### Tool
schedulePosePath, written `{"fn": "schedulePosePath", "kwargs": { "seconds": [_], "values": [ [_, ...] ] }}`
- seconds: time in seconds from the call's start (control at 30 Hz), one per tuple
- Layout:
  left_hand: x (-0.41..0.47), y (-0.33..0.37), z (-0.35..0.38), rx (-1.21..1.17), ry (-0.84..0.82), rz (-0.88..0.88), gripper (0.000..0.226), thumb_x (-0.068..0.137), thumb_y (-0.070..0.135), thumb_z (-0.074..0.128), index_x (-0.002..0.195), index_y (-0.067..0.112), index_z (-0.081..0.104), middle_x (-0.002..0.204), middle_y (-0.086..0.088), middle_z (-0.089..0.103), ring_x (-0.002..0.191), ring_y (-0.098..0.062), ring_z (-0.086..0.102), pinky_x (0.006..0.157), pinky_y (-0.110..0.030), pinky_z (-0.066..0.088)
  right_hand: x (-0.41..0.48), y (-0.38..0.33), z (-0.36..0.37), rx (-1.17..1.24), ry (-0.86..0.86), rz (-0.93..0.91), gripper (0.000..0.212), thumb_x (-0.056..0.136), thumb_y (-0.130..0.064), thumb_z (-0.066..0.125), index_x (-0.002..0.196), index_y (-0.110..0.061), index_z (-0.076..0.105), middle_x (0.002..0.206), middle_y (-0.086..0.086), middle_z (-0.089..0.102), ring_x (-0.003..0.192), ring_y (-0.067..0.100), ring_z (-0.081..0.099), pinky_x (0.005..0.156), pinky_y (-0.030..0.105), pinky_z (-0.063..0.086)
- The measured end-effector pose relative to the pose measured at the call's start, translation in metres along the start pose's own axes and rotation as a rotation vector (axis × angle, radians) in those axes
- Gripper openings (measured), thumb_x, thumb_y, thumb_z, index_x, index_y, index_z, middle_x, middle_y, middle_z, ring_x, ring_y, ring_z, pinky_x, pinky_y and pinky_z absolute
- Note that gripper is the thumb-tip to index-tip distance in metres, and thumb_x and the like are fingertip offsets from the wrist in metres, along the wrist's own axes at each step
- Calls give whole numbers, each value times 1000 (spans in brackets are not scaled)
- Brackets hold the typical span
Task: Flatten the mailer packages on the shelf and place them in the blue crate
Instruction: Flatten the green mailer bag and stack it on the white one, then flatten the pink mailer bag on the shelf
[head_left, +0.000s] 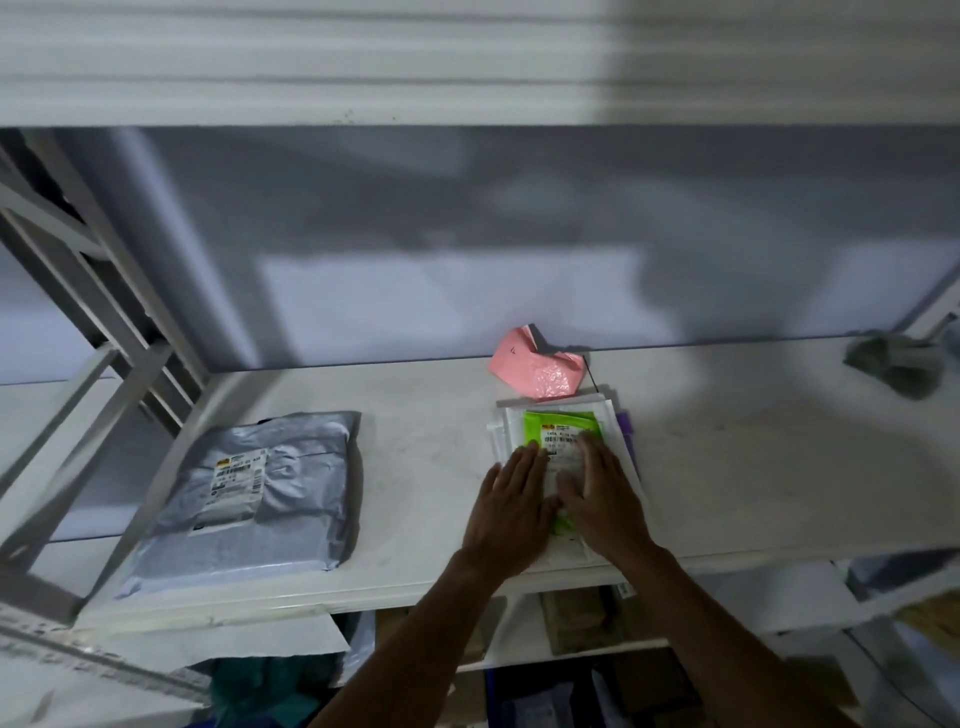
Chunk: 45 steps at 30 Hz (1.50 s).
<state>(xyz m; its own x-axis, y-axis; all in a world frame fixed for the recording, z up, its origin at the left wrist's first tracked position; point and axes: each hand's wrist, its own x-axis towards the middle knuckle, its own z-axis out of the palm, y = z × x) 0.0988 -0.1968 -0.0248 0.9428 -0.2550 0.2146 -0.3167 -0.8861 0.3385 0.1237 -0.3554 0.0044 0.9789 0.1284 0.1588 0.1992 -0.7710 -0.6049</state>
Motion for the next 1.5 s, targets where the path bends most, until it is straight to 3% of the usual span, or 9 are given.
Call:
{"fn": "schedulePosePath", "kwargs": {
  "seconds": [0.17,0.27,0.53,0.7,1.0,1.17,1.3,1.43,1.5],
  "values": [
    [25,-10,-27,11,45,35,57,104,51,22,139,14,49,143,-8,53,132,-23,49,113,-42,39,22,-13,-6,-113,116,1,50,96,-33,62,137,-8,48,128,10,57,116,25,55,84,26,41],
    [55,-23,-47,46,85,-2,55,102,46,24,128,9,56,123,-13,63,108,-31,62,96,-42,47,47,-20,-9,-128,128,82,40,96,-26,59,130,-7,53,128,13,55,120,31,51,94,35,41],
    [126,-50,-69,-88,-78,-221,53,105,38,40,152,14,37,146,-18,49,132,-36,49,108,-44,40,123,-17,-13,-64,109,234,39,92,-29,57,124,-6,58,126,15,56,117,34,54,97,46,48],
    [174,-74,-60,-190,-107,-414,53,103,34,43,150,11,36,145,-16,47,135,-34,45,110,-44,39,162,-7,0,1,92,378,43,98,-33,49,128,-3,54,127,19,59,114,37,58,94,41,48],
    [207,-98,-52,-316,-185,-506,65,91,25,52,151,9,31,150,-13,43,139,-33,41,113,-44,38,186,5,9,0,-19,537,47,104,-37,41,133,0,47,127,22,60,111,38,61,90,39,49],
    [217,-100,-43,-554,-256,-523,67,81,36,55,135,-2,48,133,-18,57,120,-38,58,102,-49,49,185,5,8,-37,-48,512,41,100,-33,47,130,-5,50,121,18,64,102,34,63,89,39,51],
    [207,-78,-56,-720,-116,-553,39,88,21,59,121,1,63,113,-13,69,104,-32,67,87,-39,57,182,-5,1,-4,-56,351,33,97,-27,55,125,-10,57,104,7,66,80,22,57,66,27,41],
    [198,-59,-62,-805,-91,-546,34,101,16,51,129,-2,57,118,-18,63,93,-25,62,74,-26,57,179,-33,-4,80,-95,268,39,98,-30,57,135,-20,55,117,5,67,93,23,57,80,30,41],
    [193,-55,-58,-892,-107,-553,28,102,15,48,124,2,61,113,-21,67,87,-27,65,81,-38,59,175,-48,-2,127,-181,249,37,99,-27,56,135,-28,52,108,2,63,90,20,55,79,30,40]
  ]
}}
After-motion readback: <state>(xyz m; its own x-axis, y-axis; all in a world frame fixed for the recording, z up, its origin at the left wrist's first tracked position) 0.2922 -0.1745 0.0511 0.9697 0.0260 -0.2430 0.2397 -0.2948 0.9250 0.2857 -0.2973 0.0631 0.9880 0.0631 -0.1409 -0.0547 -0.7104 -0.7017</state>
